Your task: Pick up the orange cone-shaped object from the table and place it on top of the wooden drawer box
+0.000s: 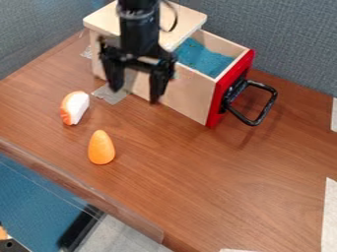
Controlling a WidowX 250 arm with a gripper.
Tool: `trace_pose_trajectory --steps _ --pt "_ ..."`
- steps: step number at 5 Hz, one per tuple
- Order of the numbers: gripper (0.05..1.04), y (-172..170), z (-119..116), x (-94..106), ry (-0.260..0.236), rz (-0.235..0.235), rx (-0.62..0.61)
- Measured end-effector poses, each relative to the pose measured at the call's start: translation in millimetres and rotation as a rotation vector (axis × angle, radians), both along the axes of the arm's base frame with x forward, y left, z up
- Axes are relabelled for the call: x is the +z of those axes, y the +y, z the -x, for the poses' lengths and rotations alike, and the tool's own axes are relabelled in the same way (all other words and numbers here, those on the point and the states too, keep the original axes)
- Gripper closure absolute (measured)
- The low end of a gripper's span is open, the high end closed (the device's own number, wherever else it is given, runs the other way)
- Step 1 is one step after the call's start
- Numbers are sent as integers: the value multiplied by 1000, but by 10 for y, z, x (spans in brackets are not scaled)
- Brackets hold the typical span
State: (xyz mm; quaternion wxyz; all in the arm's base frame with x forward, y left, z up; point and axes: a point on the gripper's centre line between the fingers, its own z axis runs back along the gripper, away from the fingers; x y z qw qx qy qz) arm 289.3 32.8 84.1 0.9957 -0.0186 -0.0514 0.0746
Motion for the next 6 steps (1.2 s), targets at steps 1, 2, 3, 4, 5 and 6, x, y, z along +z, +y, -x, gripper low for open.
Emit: trace_pose_trajectory --steps 1,2,3,4,5,6 --pt "83 34 77 -55 32 -19 23" --pt "83 199 178 -125 51 -39 75" --pt "83 239 182 -172 29 -39 62" --pt "83 291 216 -216 26 -51 49" --pt "83 316 288 -292 42 -76 53" --pt "83 289 330 -366 74 -91 40"
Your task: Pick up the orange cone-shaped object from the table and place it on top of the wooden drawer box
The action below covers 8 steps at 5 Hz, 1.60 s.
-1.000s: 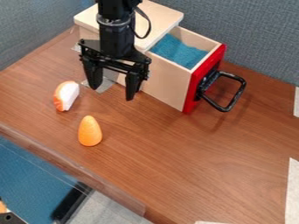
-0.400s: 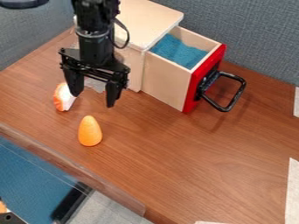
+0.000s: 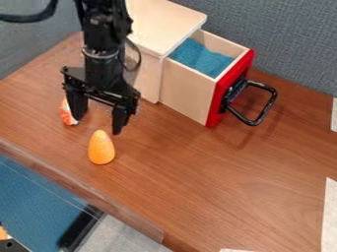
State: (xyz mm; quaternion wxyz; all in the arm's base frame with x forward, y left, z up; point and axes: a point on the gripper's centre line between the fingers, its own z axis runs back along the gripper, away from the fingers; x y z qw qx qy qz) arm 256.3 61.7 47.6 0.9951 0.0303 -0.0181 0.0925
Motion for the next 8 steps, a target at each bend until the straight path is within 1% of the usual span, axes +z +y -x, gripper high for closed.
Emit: trace_pose_trajectory --steps 1,2,3,4,5,6,7,8 --pt "83 23 44 -70 37 -20 1" --pt "83 20 89 -178 90 -24 -9" --pt "83 3 79 -256 121 -18 -19" --pt "130 8 93 -323 149 -16 -19" --pt "417 10 103 -360 163 -15 -29" --pt "561 13 95 -350 163 -5 -30" --pt "561 13 102 -257 146 25 -14" --pt "561 33 -82 146 83 12 49"
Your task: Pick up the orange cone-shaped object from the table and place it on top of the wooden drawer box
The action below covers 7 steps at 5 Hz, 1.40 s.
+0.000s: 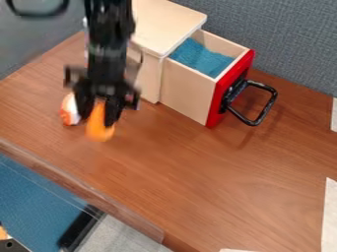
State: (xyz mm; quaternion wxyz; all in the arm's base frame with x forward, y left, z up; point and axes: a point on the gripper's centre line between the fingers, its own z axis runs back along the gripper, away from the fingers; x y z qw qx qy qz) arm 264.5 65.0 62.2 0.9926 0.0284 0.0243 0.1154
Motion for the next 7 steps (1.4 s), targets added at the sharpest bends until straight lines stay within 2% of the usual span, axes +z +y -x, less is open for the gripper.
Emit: trace_pose_trajectory --steps 1,2,3,5,7 --pt "561 -40 -216 300 -39 38 68" --pt "561 -70 -374 502 -76 70 101" --pt "561 -89 -634 614 -131 107 138" --pt "561 -35 -1103 623 -189 127 162" --pt "561 -2 -1341 635 -220 131 194"
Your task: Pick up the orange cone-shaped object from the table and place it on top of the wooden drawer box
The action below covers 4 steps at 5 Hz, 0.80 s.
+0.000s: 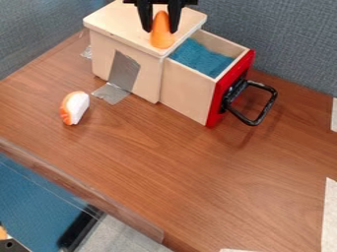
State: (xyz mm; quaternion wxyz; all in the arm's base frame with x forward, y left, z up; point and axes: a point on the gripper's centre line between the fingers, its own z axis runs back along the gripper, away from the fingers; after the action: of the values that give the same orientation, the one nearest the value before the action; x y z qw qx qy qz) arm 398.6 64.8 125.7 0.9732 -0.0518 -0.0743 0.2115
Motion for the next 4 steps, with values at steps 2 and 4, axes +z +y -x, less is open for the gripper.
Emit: trace_pose_trajectory --steps 2,4 --pt "494 69 -79 -3 2 -27 13" --pt "73 67 -105 57 10 -32 -4"
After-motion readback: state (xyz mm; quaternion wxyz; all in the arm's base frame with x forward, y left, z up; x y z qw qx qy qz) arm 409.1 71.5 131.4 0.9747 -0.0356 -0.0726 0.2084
